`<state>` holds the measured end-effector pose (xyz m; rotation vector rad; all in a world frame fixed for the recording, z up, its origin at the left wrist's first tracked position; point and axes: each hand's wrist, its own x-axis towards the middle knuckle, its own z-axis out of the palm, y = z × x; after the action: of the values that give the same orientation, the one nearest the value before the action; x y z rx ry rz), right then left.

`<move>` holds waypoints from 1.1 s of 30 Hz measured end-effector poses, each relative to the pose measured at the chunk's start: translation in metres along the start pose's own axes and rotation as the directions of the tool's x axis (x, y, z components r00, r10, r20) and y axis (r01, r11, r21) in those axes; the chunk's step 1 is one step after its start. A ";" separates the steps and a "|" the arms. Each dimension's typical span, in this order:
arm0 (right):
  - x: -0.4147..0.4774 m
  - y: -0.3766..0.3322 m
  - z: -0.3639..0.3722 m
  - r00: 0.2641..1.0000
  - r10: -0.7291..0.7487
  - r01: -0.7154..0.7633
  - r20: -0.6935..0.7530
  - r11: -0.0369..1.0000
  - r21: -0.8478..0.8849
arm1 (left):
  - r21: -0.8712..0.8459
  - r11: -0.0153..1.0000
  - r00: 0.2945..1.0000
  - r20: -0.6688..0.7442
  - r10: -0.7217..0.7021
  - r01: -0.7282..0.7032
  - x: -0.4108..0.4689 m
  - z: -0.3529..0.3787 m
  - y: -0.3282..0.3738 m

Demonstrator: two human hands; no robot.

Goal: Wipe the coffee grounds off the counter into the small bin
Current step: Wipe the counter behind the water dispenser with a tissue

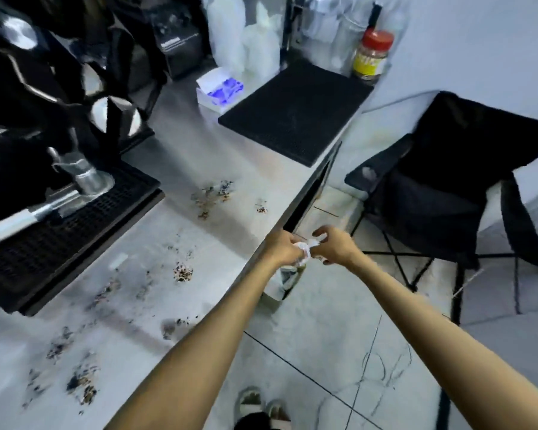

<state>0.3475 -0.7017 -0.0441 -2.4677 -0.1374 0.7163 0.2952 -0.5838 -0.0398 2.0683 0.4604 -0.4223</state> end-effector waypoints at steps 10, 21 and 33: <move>0.156 0.102 0.127 0.981 0.174 -0.155 -0.086 0.969 0.193 | -0.034 0.987 0.960 -0.231 -0.158 0.155 0.153 0.103 -0.130; 0.188 0.119 0.131 0.982 0.183 -0.175 -0.055 0.978 0.117 | 0.091 0.989 0.982 -0.159 -0.103 0.118 0.189 0.112 -0.140; 0.043 -0.020 -0.048 0.996 -0.079 0.064 -0.048 0.966 -0.249 | 0.234 0.970 0.995 -0.063 0.074 -0.058 0.054 -0.013 0.028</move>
<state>0.4104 -0.6980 -0.0201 -2.7016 -0.3097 0.6286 0.3573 -0.5776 -0.0382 2.3246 0.3980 -0.3784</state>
